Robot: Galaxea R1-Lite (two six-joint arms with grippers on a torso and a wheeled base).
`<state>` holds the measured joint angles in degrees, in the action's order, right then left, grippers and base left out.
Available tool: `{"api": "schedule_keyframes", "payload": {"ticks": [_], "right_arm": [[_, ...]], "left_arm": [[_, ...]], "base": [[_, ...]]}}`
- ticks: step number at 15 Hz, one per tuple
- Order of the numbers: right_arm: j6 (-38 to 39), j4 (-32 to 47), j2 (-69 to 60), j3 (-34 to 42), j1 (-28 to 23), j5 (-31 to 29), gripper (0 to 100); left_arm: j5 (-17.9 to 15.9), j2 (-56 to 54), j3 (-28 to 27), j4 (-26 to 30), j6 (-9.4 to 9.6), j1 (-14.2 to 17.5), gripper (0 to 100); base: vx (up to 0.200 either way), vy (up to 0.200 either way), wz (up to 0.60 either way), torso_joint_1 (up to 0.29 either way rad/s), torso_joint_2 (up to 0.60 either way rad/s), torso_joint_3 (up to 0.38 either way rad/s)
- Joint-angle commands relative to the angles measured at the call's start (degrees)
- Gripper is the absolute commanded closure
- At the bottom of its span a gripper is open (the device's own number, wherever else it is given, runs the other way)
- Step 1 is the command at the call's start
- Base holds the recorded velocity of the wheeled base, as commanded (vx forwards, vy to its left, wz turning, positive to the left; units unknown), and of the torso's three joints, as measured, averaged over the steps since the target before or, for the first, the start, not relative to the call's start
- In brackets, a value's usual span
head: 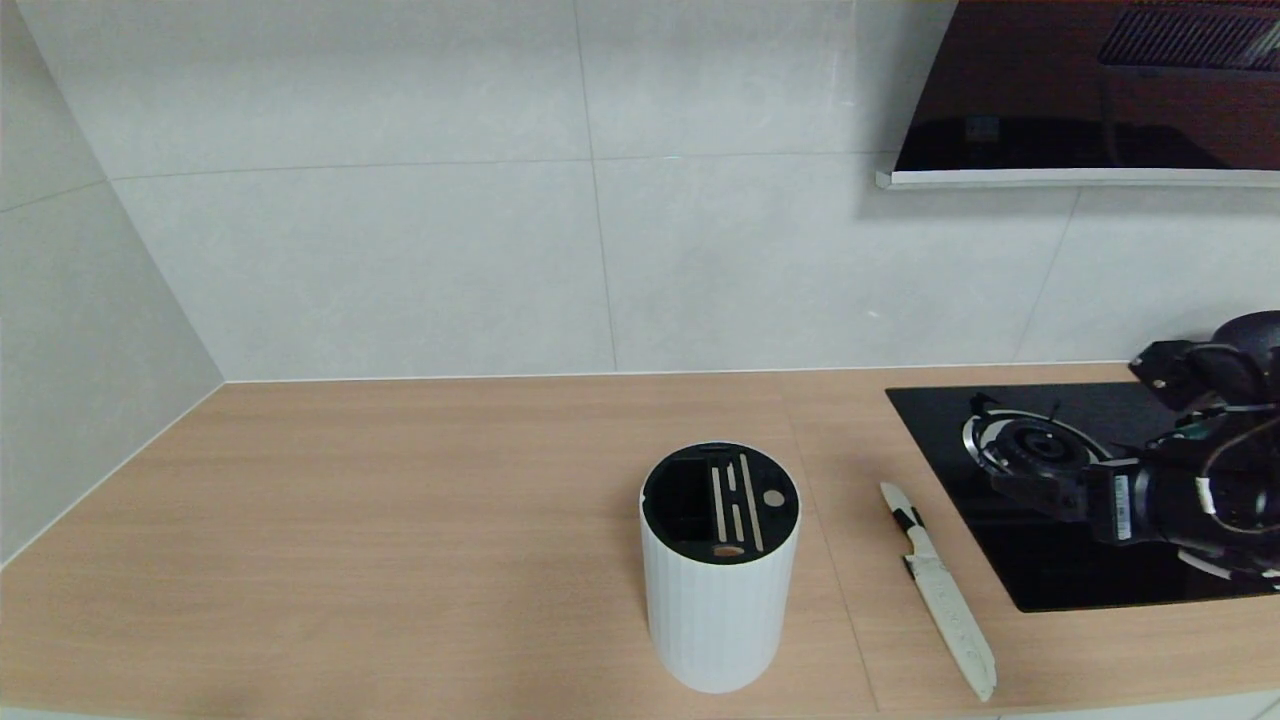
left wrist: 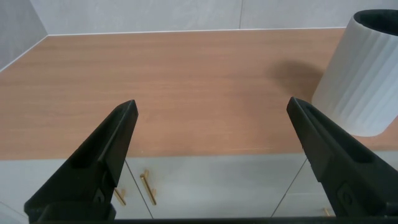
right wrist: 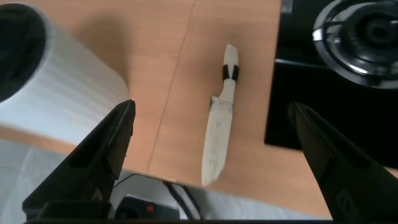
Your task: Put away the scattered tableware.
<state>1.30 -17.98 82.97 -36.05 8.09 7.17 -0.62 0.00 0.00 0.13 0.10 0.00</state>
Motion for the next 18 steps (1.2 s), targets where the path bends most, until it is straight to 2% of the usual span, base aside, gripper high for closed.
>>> {"api": "schedule_keyframes", "payload": {"ticks": [1,6,10,13,18], "right_arm": [[-0.07,-1.53,10.63,-3.42,0.87,-0.14,0],[0.01,-9.53,21.18,-2.80,1.31,-0.58,0],[0.01,-11.90,30.41,-2.71,3.77,-4.36,0],[0.19,-19.20,37.97,-2.71,4.83,-9.28,0],[0.28,-24.12,43.24,-2.89,4.83,-9.54,0]], "left_arm": [[0.01,0.00,0.00,0.04,-0.01,0.00,0],[0.01,0.00,0.00,0.04,-0.01,-0.09,0],[0.01,0.00,0.00,0.04,-0.01,-0.09,0],[0.01,0.00,0.00,-0.05,-0.01,-0.09,0],[0.01,0.00,0.00,-0.05,-0.01,-0.09,0]], "base": [[0.000,0.000,0.00,0.000,0.00,0.000],[0.000,0.000,0.00,0.000,0.00,0.000],[0.000,0.000,0.00,0.000,0.00,0.000],[0.000,0.000,0.00,0.000,0.00,0.000],[0.000,0.000,0.00,0.000,0.00,0.000]]}}
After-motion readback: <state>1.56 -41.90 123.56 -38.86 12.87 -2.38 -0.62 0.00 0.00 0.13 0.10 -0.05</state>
